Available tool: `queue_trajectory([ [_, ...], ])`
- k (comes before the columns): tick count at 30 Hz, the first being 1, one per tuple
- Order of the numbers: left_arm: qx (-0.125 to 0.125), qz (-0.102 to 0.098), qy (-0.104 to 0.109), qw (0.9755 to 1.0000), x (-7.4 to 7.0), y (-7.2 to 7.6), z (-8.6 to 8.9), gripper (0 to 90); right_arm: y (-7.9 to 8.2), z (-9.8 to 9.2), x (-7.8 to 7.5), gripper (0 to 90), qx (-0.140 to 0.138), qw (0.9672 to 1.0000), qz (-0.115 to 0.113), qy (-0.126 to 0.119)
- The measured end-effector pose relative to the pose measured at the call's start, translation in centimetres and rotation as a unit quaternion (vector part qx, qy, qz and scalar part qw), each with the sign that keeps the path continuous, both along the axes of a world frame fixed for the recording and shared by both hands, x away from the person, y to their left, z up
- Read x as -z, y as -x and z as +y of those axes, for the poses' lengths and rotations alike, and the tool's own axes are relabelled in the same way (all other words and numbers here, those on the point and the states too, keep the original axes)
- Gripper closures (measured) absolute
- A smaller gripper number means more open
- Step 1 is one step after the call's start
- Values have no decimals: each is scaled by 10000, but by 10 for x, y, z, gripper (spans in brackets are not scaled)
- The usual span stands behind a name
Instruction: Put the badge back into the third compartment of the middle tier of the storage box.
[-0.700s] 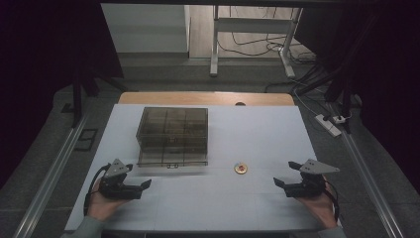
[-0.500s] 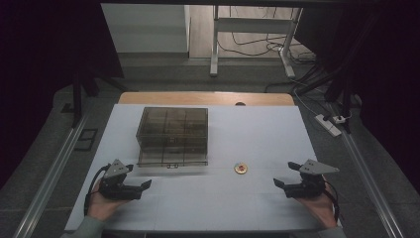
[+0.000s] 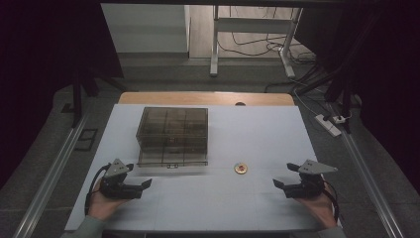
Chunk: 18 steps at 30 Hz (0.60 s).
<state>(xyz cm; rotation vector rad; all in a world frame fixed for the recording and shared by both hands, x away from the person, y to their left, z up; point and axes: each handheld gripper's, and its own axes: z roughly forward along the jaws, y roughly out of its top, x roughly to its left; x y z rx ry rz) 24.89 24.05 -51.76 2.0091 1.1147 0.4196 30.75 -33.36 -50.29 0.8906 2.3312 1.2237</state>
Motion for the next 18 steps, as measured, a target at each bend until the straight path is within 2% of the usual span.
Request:
queue_trajectory([
  [7,-11,-12,32,10000,0,0,1,102,1,1,-1,148,17,10000,-24,90],
  [18,-23,-41,39,10000,-1,1,1,106,2,8,-5,149,-30,9999,-80,99],
])
